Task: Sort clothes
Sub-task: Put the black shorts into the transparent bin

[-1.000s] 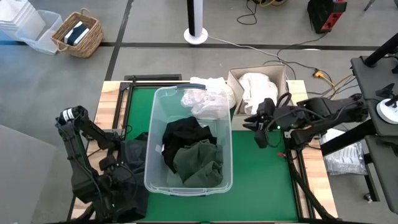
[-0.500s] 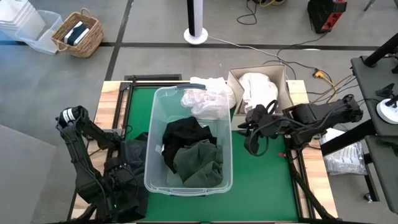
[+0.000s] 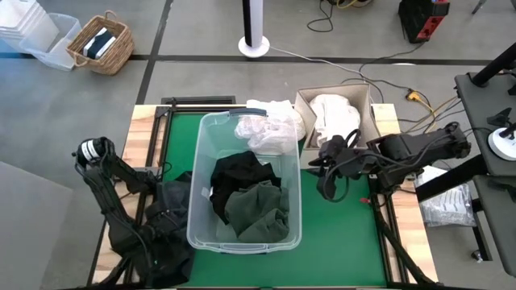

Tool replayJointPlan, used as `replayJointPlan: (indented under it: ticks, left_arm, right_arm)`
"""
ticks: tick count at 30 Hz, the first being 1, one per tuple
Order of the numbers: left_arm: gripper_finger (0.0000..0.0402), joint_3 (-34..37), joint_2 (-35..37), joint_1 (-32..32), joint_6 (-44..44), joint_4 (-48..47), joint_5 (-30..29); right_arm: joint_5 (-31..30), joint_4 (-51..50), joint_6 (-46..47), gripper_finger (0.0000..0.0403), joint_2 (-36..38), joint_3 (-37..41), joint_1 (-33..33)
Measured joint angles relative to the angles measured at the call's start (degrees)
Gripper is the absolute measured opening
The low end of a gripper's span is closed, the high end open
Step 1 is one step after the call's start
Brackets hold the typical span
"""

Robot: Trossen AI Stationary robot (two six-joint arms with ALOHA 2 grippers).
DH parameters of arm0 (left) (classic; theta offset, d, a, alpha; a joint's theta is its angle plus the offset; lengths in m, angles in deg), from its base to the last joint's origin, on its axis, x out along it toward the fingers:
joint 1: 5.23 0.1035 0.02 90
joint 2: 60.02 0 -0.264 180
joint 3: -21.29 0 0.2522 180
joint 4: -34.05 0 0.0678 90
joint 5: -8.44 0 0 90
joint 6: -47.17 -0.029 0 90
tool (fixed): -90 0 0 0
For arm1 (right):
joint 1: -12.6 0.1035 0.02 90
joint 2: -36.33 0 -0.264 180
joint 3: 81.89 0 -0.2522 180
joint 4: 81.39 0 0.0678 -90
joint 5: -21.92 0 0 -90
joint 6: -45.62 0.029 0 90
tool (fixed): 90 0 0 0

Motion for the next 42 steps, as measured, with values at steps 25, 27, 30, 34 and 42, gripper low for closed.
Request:
replayJointPlan:
  ticks: [25,27,30,34,42]
  left_arm:
    - [0.0004,8.41,-0.02,-0.16,-0.35,12.44,-3.28]
    - [0.0003,6.6,-0.02,-0.22,-0.47,10.7,-4.02]
    - [0.0002,3.32,-0.02,-0.37,-0.5,6.05,-4.89]
    - [0.0001,-1.92,-0.02,-1.28,-0.48,-1.07,-7.28]
    - [0.0001,-12.62,-0.02,-3.81,-0.5,-11.89,-14.6]
  right_arm:
    - [-0.96,0.0,-0.99,0.0097,-0.48,0.17,0.0]
    - [-1.45,0.0,-1.19,0.01,-0.48,0.17,0.11]
    - [-1.51,0.02,-1.66,0.0102,-0.48,0.29,0.24]
    - [-1.55,0.09,-1.64,0.0098,-0.48,0.66,0.48]
    - [-1.53,1.7,-1.57,0.009,-0.48,2.15,0.61]
